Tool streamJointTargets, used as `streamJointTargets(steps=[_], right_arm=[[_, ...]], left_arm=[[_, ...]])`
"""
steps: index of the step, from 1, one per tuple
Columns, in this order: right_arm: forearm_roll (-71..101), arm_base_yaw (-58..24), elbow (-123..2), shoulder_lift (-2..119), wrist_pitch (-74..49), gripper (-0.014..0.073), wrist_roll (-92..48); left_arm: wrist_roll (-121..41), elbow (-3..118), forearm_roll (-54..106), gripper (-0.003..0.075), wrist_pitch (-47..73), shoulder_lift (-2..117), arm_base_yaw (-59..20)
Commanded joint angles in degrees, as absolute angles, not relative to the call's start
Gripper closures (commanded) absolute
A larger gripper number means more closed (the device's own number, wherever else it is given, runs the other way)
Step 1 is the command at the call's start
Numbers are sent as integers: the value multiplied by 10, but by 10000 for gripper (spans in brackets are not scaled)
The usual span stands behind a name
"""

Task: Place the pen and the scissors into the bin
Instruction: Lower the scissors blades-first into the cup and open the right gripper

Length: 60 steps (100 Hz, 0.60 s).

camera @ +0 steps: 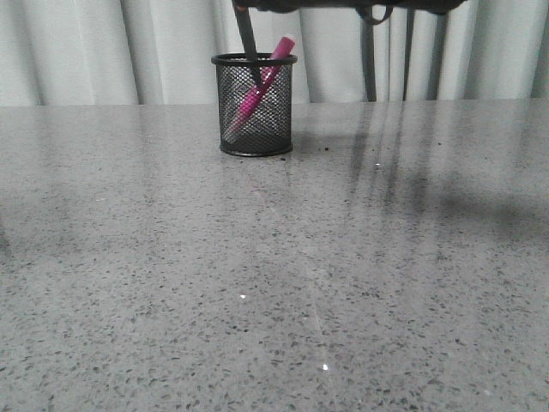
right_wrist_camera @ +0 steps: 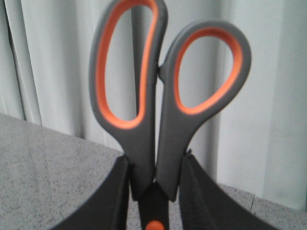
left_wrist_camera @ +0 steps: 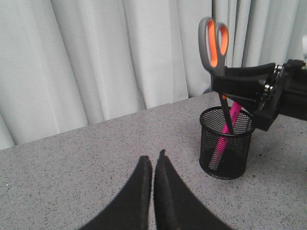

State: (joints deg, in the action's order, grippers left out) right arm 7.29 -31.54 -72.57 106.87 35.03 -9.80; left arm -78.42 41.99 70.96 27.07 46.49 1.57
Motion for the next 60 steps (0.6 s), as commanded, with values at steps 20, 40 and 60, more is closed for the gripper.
streamJointTargets(steps=[20,40,60], right_arm=[[70,-314,-742,1050,399,670,-103],[70,-313,-711,1050,413,670,-103],[70,-311,-691,1050,422,670,-103]], left_arm=[[-778,436,734,739,257,460,17],[-778,436,734,739,257,460,17],[-778,436,734,739,257,460,17]])
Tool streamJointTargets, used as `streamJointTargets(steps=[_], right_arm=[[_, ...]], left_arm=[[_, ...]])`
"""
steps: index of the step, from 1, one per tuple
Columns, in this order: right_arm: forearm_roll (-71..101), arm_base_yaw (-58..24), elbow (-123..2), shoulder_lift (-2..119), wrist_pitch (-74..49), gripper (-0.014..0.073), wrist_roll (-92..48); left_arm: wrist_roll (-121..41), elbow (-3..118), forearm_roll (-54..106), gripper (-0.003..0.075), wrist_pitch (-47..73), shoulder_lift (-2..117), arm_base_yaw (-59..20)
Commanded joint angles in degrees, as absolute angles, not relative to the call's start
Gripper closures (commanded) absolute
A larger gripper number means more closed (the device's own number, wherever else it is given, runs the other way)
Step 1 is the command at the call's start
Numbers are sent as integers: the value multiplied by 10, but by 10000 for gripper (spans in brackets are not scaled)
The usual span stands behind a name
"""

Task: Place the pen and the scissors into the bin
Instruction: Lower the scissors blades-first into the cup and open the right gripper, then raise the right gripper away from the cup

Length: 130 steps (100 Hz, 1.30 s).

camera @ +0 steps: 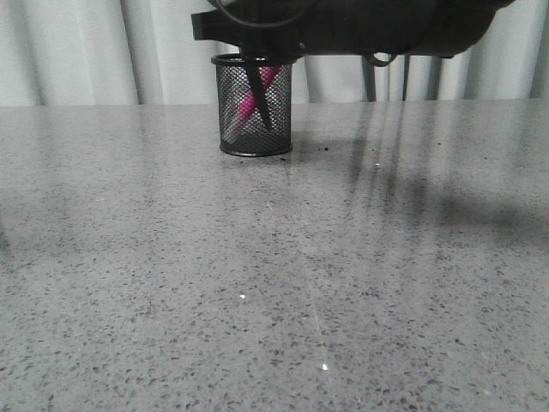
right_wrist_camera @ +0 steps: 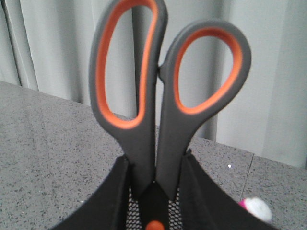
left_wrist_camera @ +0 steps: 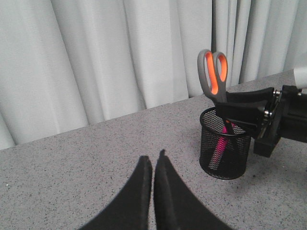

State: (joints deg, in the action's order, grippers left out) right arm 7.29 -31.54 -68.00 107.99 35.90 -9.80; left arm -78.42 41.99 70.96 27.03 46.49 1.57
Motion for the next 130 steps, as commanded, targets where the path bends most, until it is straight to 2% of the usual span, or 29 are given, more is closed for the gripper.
streamJointTargets(steps=[1,37,46,61,71,103,119,130], right_arm=[[70,-311,-691,1050,422,670,-103],[70,-311,-691,1050,416,652,-103],[70,-311,-691,1050,410,580,-103],[70,-311,-687,1050,409,385,-103],[70,-311,-685,1050,409,327,-103],[70,-311,-685,1043,413,324,-103],[70,-311,-685,1001,420,331,-104],[70,-311,-682,955,416,386,-104]], left_arm=[[-778,436,734,739,257,460,17],[-778,436,734,739,257,460,17],[-778,436,734,739,257,460,17],[-778,436,734,739,257,460,17],[-778,436,734,739,257,460,17],[-778,436,734,739,257,460,17],[-778,436,733,739,257,460,17],[-778,436,732,739,257,460,17]])
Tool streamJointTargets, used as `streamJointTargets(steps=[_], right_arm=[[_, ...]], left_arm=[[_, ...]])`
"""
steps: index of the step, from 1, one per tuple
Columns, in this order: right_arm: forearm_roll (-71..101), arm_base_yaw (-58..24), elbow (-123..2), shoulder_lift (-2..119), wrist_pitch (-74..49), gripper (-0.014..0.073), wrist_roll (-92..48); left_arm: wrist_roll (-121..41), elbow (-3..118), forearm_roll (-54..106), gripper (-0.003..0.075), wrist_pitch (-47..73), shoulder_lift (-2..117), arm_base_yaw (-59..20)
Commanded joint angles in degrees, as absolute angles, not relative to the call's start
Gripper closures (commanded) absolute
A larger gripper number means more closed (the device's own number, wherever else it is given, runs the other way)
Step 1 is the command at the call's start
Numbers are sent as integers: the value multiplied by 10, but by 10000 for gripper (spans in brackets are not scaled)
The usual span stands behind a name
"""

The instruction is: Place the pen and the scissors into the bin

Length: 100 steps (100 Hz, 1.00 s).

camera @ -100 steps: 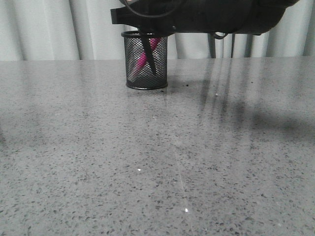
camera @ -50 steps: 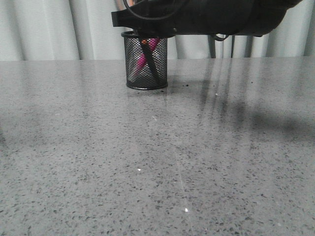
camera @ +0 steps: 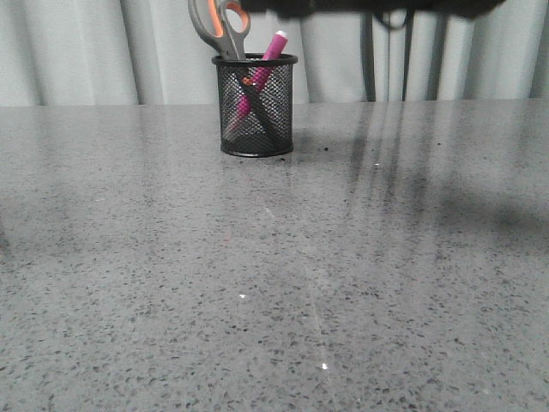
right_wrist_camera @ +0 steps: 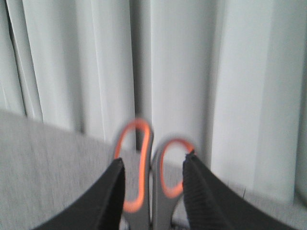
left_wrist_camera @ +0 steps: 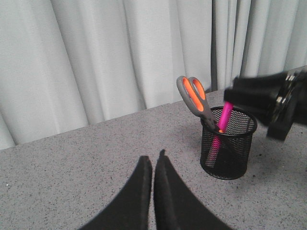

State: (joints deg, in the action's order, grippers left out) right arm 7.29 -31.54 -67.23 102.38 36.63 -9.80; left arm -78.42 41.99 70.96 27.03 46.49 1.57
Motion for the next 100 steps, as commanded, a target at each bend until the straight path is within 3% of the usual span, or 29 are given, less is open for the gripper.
streamJointTargets(steps=[1,22,36,55,81,100], right_arm=[[70,-311,-682,947,415,399,-104],[70,-278,-644,815,309,673,-134],[69,-223,-590,723,231,669,-134],[61,-166,-464,591,226,669,-134],[24,-158,-254,420,280,669,-134],[25,-158,-136,296,286,669,-134]], left_arm=[[-778,436,732,739,257,460,17],[-778,436,704,739,257,460,17],[-778,433,698,740,257,456,17],[-806,376,722,739,203,417,17],[-1006,244,944,739,168,294,17],[-1038,152,1009,739,163,195,17]])
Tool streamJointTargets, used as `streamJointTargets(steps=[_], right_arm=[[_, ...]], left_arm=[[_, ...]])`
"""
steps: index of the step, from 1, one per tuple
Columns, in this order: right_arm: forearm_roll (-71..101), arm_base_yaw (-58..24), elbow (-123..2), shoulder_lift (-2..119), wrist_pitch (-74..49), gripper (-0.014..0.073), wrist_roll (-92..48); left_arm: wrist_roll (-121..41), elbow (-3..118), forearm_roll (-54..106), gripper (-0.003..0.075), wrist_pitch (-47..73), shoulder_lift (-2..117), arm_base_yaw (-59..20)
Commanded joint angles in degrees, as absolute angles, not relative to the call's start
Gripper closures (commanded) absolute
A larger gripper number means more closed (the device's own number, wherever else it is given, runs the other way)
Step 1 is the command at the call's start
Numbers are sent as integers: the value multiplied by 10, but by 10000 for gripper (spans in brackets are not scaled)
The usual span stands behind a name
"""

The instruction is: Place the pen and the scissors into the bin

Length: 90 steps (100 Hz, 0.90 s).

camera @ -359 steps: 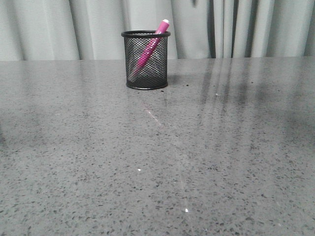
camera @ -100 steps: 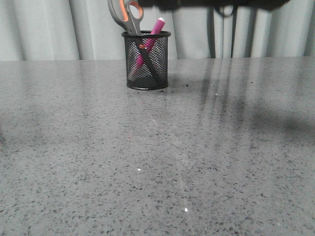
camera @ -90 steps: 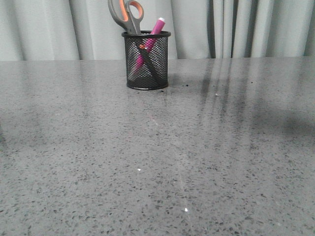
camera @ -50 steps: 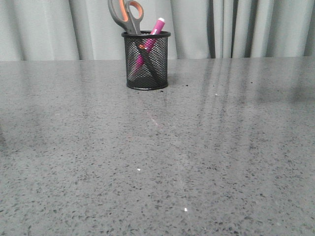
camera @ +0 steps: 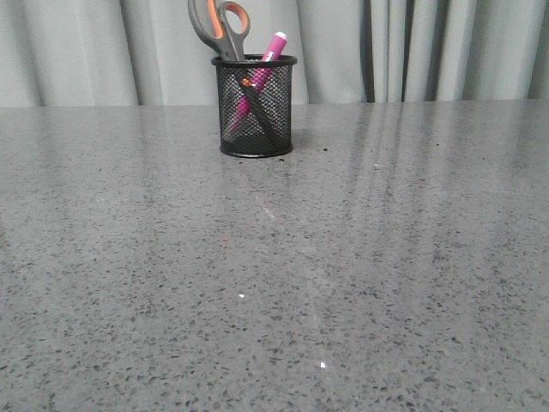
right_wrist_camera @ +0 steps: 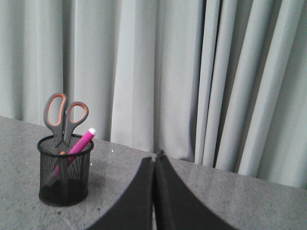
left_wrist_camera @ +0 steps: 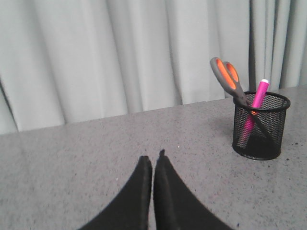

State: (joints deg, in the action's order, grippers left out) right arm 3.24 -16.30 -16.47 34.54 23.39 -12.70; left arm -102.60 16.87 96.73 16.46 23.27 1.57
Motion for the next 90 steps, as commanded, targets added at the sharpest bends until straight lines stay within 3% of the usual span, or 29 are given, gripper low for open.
streamJointTargets(steps=[1,32,90], right_arm=[[25,-158,-133,292,286,669,-134],[30,-158,-65,133,214,669,-134],[30,-158,-65,129,196,669,-134]], left_arm=[[-1038,146,1010,739,160,186,17],[-1023,77,1060,739,106,39,17],[-1023,77,1060,739,109,36,17]])
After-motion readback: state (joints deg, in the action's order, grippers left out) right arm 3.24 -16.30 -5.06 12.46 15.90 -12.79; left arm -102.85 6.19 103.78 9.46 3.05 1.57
